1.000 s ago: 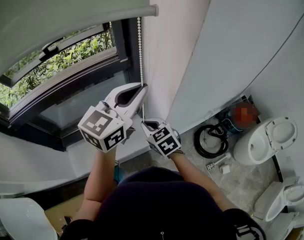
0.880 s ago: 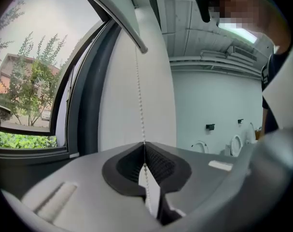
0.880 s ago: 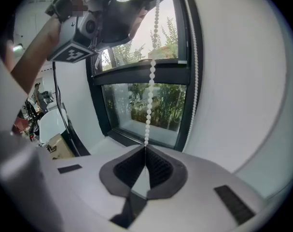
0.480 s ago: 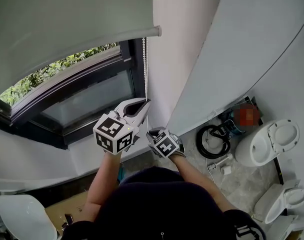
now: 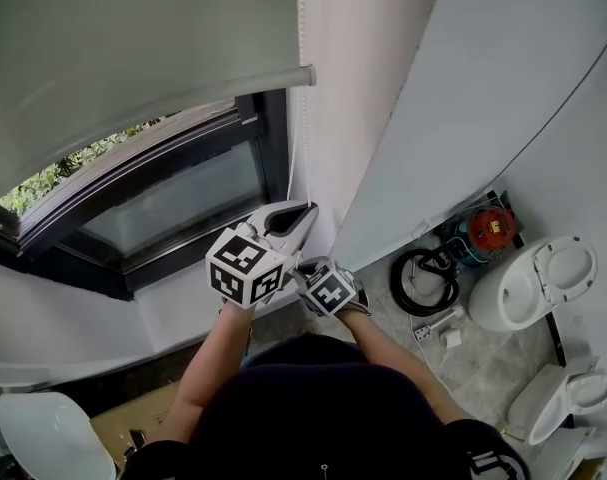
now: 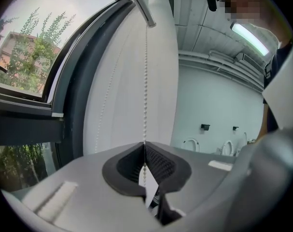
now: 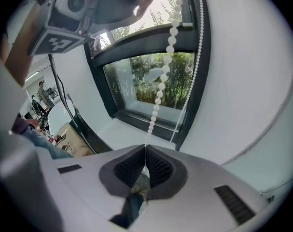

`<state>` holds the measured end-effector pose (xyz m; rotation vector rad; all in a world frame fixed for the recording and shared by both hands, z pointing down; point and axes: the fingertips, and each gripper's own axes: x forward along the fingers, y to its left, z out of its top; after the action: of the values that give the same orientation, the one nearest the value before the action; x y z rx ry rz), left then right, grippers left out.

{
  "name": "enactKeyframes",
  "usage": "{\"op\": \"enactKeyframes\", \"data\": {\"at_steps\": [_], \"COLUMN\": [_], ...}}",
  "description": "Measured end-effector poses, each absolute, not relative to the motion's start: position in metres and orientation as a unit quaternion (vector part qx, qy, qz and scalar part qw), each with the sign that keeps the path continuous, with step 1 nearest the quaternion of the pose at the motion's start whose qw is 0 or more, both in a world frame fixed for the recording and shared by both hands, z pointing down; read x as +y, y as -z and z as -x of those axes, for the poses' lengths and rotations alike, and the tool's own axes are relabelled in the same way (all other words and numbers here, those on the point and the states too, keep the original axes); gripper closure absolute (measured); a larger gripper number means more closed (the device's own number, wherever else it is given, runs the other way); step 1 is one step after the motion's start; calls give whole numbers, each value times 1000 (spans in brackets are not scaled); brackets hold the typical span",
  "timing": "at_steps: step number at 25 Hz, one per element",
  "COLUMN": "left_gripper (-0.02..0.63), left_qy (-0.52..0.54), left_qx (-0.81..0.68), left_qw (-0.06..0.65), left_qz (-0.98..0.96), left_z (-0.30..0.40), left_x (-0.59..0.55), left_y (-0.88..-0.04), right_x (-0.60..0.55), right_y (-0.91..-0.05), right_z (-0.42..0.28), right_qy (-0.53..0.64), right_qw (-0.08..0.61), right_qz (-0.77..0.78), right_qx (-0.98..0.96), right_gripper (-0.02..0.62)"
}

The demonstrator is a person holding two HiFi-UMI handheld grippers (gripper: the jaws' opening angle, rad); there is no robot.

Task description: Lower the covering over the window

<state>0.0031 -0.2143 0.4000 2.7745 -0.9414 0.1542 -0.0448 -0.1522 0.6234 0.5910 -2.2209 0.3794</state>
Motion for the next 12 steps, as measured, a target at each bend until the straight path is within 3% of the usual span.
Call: {"op": "enactKeyframes", "data": {"at_steps": [12], "left_gripper": [591], "left_qy": [-139], "left_qx": [-278], "left_qw": [142], "left_qz": [-940], "left_z": [-40], "left_x": [-184], "left_y": [-476], "right_x": [-141], "right_y": [-646], "right_z": [30], "right_qy": [-163], "right_qw": [427], "right_qz": [-220], "right_qx": [-862], "right_gripper": [581]}}
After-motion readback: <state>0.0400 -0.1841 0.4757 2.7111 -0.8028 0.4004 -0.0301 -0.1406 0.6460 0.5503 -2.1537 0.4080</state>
